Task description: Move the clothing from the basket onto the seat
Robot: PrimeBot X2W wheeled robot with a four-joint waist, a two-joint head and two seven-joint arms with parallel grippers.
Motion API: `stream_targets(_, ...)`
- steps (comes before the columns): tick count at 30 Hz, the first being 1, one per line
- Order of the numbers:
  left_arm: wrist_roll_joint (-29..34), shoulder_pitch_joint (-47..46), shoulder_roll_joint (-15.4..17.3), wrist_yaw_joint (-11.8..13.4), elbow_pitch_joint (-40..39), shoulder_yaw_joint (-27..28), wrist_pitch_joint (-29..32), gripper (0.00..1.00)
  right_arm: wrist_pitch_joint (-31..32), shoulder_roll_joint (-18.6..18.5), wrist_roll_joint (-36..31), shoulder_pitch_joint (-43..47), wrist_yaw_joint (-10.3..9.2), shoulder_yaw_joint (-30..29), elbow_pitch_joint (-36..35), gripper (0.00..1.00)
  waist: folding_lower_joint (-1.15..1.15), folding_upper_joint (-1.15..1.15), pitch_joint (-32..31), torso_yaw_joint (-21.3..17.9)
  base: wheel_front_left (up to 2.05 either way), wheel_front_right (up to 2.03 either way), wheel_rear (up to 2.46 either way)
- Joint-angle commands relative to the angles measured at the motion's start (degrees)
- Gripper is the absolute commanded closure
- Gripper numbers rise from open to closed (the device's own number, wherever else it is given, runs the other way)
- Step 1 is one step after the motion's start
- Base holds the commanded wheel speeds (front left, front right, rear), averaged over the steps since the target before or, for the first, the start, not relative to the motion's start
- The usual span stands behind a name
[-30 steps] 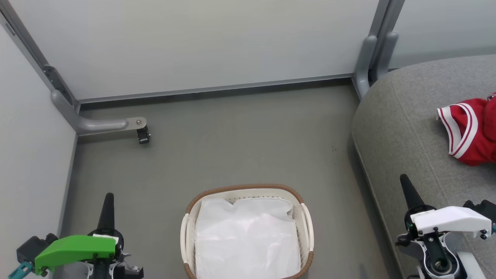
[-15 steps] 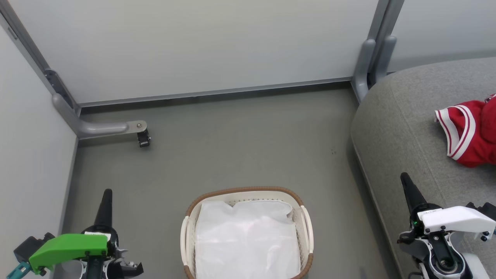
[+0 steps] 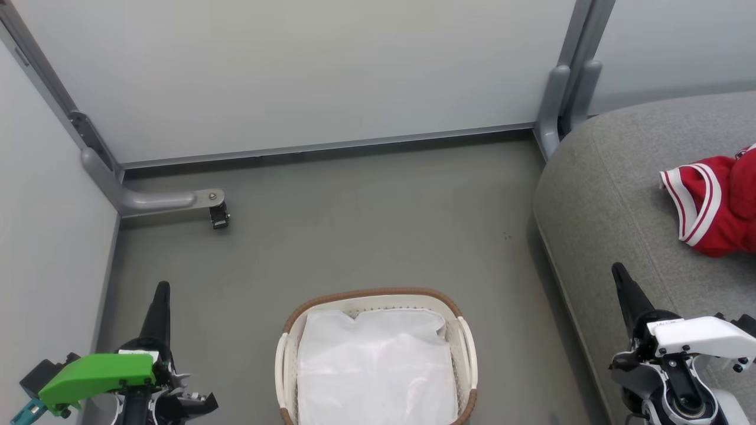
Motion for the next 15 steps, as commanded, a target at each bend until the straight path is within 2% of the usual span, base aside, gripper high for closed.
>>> stream_targets(1,-1.3,-1.0,0.4,-0.4,-0.5,0.4,0.4,1.00,0.4,-0.2,1.3,0.7,-0.01,-0.2,-0.5,1.00,0.00,0.00,-0.1,0.0,0.00,0.00,0.00)
stream_targets(15,-6.4,-1.3,0.4,-0.6,-0.9,0.9,1.8,1.00,1.8,-0.2,6.9,1.1,-0.02,-0.7,-1.2,1.00,0.00,0.00,-0.8,-0.1,0.00,0.00,0.00)
